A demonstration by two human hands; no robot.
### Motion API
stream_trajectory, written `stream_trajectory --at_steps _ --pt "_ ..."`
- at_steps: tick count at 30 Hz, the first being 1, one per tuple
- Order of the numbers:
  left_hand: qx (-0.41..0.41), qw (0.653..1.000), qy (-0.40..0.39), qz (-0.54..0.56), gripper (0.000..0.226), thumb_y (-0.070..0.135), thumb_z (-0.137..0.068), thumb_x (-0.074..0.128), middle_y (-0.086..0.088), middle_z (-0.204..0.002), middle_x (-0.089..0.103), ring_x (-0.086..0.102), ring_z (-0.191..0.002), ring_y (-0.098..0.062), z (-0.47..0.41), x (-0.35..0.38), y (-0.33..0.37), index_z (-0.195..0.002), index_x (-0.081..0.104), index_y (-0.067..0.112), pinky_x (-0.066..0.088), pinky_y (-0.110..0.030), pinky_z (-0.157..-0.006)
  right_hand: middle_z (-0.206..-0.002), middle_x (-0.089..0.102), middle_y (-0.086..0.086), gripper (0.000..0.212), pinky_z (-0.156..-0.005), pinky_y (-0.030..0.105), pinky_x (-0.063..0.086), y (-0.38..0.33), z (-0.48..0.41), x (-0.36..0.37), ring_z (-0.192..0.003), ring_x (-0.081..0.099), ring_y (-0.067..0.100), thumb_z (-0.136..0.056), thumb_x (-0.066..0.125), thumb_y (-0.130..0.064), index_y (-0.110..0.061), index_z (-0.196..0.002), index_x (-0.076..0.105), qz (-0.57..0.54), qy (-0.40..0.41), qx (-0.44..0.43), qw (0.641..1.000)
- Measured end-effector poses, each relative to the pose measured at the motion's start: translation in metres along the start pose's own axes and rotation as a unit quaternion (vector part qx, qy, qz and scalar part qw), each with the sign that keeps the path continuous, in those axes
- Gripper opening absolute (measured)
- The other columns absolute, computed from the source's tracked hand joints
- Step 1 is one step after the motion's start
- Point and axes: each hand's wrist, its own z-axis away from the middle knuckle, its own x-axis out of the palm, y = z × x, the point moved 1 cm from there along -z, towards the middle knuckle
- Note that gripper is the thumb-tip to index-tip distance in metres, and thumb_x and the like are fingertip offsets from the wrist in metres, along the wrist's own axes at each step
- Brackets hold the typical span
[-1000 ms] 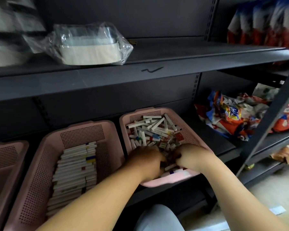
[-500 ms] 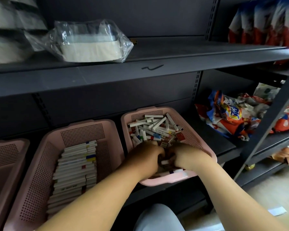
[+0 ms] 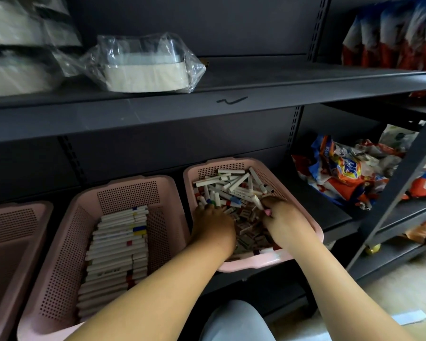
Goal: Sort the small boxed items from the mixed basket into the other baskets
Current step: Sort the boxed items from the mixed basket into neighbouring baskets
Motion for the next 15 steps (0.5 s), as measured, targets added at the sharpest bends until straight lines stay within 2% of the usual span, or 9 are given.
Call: stream_trajectory --at_steps 4,6,9,13,15 --pt "-0.006 1.0 0.009 -0.006 0.044 0.023 -0.1 0.054 -0.017 -0.15 0.049 0.039 -0.141 -0.039 0.0 0.0 0.001 -0.143 0.059 0.017 0.028 -0.052 -0.12 -0.102 0.065 -0.009 0.031 -0.071 0.024 0.05 0.001 -0.002 0.002 -0.082 0.061 0.009 -0.1 0.051 -0.029 -0.035 -0.13 0.057 -0.013 0.006 0.011 1.0" --pt "-0.005 0.999 0.03 0.025 0.036 0.021 -0.099 0.054 -0.016 -0.139 0.058 0.048 -0.131 -0.037 0.001 0.001 0.0 -0.133 0.064 0.015 0.037 -0.048 -0.113 -0.092 0.059 -0.013 0.027 -0.072 0.024 0.048 0.001 -0.002 0.004 -0.078 0.057 0.009 -0.1 0.052 -0.033 -0.033 -0.127 0.059 -0.004 0.009 0.017 1.0" --pt "0.01 0.993 0.072 0.098 0.026 0.016 -0.098 0.056 -0.013 -0.124 0.065 0.057 -0.121 -0.035 0.006 0.0 -0.004 -0.121 0.069 0.015 0.045 -0.043 -0.106 -0.089 0.053 -0.016 0.028 -0.071 0.023 0.045 0.002 -0.006 0.005 -0.076 0.054 0.008 -0.1 0.052 -0.036 -0.033 -0.127 0.059 -0.003 0.008 0.018 1.0" --pt "0.002 0.992 0.07 0.106 0.029 0.011 -0.101 0.056 -0.017 -0.128 0.064 0.058 -0.122 -0.036 0.009 -0.003 -0.005 -0.128 0.066 0.009 0.048 -0.041 -0.104 -0.102 0.065 -0.01 0.03 -0.07 0.023 0.048 0.0 -0.006 0.003 -0.078 0.057 0.008 -0.1 0.052 -0.036 -0.036 -0.13 0.057 -0.009 -0.003 0.014 1.0" --pt "-0.004 0.994 0.058 0.089 0.031 0.01 -0.101 0.056 -0.017 -0.131 0.062 0.057 -0.123 -0.036 0.008 -0.003 -0.004 -0.131 0.064 0.006 0.048 -0.042 -0.104 -0.096 0.064 -0.013 0.03 -0.069 0.024 0.05 -0.001 -0.005 0.002 -0.077 0.059 0.007 -0.099 0.053 -0.036 -0.037 -0.129 0.058 -0.013 -0.006 0.021 1.0"
